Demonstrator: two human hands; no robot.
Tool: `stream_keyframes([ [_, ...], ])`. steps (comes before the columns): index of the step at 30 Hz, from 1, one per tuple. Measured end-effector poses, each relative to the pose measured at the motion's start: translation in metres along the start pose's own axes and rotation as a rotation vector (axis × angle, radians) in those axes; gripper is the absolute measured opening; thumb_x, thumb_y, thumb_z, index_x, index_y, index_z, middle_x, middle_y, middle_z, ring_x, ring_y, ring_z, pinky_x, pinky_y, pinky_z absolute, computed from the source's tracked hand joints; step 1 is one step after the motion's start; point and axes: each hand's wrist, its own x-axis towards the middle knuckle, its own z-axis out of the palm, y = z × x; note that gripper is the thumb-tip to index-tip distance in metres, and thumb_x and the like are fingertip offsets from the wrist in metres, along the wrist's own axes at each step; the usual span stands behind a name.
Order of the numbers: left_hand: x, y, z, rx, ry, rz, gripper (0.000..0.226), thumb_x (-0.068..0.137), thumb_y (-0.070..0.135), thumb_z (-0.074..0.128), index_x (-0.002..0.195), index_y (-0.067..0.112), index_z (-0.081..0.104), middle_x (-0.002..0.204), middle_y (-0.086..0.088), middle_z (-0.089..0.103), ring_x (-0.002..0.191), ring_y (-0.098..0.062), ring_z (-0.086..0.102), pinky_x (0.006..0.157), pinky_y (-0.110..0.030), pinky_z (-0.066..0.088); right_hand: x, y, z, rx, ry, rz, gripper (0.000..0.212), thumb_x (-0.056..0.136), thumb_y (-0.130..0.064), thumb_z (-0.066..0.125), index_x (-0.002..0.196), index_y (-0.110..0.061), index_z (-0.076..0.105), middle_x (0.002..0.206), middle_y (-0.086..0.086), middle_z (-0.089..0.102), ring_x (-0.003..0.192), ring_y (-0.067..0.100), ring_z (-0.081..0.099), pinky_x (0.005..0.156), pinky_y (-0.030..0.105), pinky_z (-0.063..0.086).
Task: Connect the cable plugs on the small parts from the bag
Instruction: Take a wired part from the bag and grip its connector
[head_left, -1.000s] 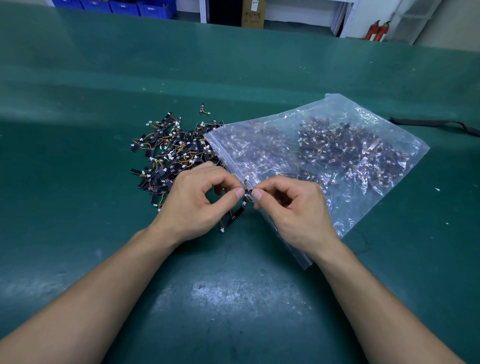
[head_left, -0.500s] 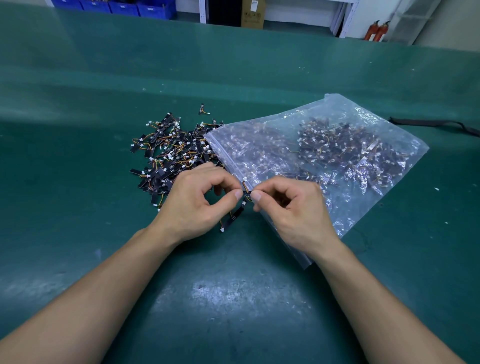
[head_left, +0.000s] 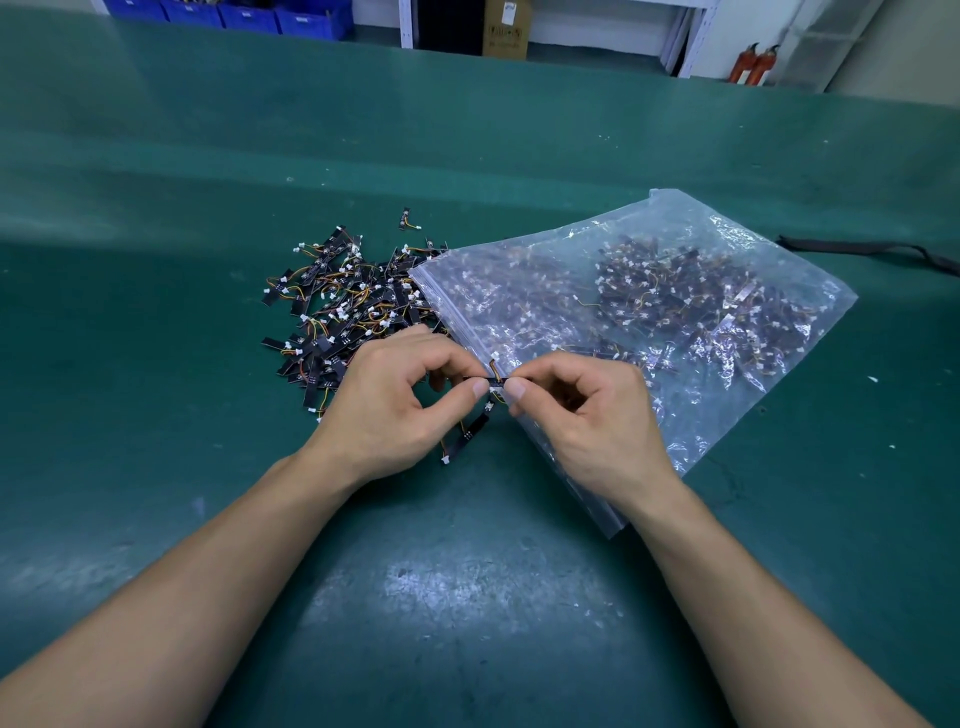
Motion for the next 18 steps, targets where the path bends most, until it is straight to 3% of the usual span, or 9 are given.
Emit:
stream_keyframes([
  [4, 0.000, -0.002, 0.000, 0.007, 0.000, 0.008, 0.005, 0.085, 0.014, 0.072, 0.080, 0.015, 0.074, 0.075, 0.013, 0.068, 0.073, -0.012, 0.059, 0.069, -0.028, 0.047, 0.001, 0.002, 0.001, 0.021, 0.009, 0.026, 0.009, 0.086, -0.024, 0.072, 0.078, -0.023, 0.076, 0.066, -0.003, 0.070, 0.055, 0.022, 0.055, 0.053, 0.025, 0.043],
  [7, -0.001, -0.003, 0.000, -0.007, -0.007, 0.009, 0.004, 0.084, 0.014, 0.072, 0.081, 0.014, 0.074, 0.075, 0.010, 0.068, 0.072, -0.015, 0.059, 0.068, -0.031, 0.047, 0.001, 0.003, 0.001, -0.005, 0.001, 0.006, 0.011, 0.087, -0.023, 0.071, 0.077, -0.025, 0.075, 0.066, -0.010, 0.070, 0.055, 0.021, 0.055, 0.054, 0.021, 0.043],
  [10, 0.000, -0.003, 0.000, 0.007, -0.006, 0.007, 0.005, 0.084, 0.014, 0.072, 0.080, 0.014, 0.074, 0.074, 0.009, 0.068, 0.072, -0.016, 0.059, 0.068, -0.031, 0.047, 0.001, 0.002, 0.001, -0.025, 0.001, -0.006, 0.011, 0.086, -0.023, 0.071, 0.077, -0.027, 0.074, 0.066, -0.013, 0.069, 0.053, 0.015, 0.053, 0.053, 0.018, 0.041],
  [14, 0.001, -0.003, -0.001, 0.030, 0.020, 0.012, 0.006, 0.084, 0.013, 0.072, 0.078, 0.015, 0.073, 0.072, 0.010, 0.066, 0.070, -0.011, 0.056, 0.066, -0.022, 0.043, 0.001, 0.004, 0.001, -0.047, 0.039, -0.006, 0.005, 0.080, -0.031, 0.075, 0.085, -0.033, 0.075, 0.067, -0.016, 0.066, 0.048, 0.004, 0.044, 0.052, 0.015, 0.037],
  [18, 0.002, -0.005, -0.004, 0.016, 0.081, -0.044, 0.005, 0.084, 0.015, 0.073, 0.080, 0.018, 0.074, 0.073, 0.011, 0.067, 0.070, -0.007, 0.056, 0.066, -0.019, 0.040, 0.003, 0.011, -0.007, -0.335, 0.014, 0.034, 0.040, 0.067, -0.046, 0.083, 0.104, -0.033, 0.073, 0.079, -0.020, 0.065, 0.057, 0.002, 0.053, 0.060, 0.023, 0.044],
])
